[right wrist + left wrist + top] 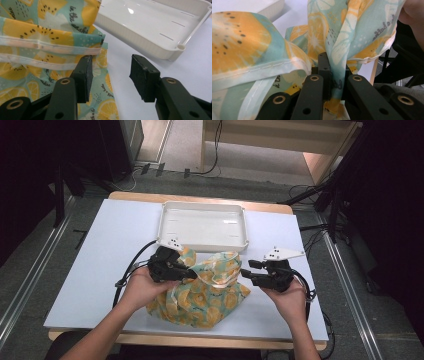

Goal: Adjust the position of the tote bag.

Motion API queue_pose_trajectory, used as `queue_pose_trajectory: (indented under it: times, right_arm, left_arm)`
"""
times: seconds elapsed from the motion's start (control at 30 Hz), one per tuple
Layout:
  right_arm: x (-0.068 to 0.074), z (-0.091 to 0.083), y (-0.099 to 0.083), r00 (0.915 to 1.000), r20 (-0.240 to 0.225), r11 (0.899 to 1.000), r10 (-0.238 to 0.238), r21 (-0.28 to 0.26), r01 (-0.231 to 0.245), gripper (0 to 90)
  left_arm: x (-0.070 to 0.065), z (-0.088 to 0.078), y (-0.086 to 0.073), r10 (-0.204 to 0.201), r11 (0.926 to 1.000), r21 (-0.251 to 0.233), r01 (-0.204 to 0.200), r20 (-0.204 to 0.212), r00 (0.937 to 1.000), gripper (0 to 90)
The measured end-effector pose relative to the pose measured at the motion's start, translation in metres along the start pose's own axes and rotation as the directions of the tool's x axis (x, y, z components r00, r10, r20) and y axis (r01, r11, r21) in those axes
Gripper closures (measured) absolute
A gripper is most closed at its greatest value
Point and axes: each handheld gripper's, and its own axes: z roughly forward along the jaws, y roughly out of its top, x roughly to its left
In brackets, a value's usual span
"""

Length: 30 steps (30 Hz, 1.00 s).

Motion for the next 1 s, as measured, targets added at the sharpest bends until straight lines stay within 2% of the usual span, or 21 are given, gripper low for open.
queue_pose_trajectory:
  times: [0.4,0.73,0.83,0.93,1.0]
  right_arm:
    - [-0.008,-0.013,-0.006,0.9992,0.022,0.999,0.032,-0.024,-0.032,57.0]
    - [-0.021,-0.028,-0.011,0.9959,0.053,0.996,0.074,-0.048,-0.071,58.8]
    - [-0.023,-0.031,-0.011,0.9958,0.052,0.996,0.075,-0.059,-0.072,61.6]
    - [-0.024,-0.037,-0.01,0.9948,0.071,0.996,0.072,-0.057,-0.068,62.9]
    - [-0.026,-0.042,-0.01,0.9939,0.067,0.994,0.087,-0.078,-0.082,63.9]
  left_arm:
    - [0.004,0.019,-0.003,0.011,0.999,0.044,-0.012,0.006,0.9999,85.4]
    - [0.01,0.02,-0.006,0.0,0.9984,0.056,0.0,-0.004,1.0,83.9]
    - [0.01,0.023,-0.007,0.005,0.9983,0.058,-0.005,-0.006,1.0,83.6]
    - [0.01,0.022,-0.008,0.006,0.9984,0.056,-0.006,-0.003,1.0,82.9]
    - [0.009,0.022,-0.008,-0.002,0.9987,0.051,0.002,0.0,1.0,82.5]
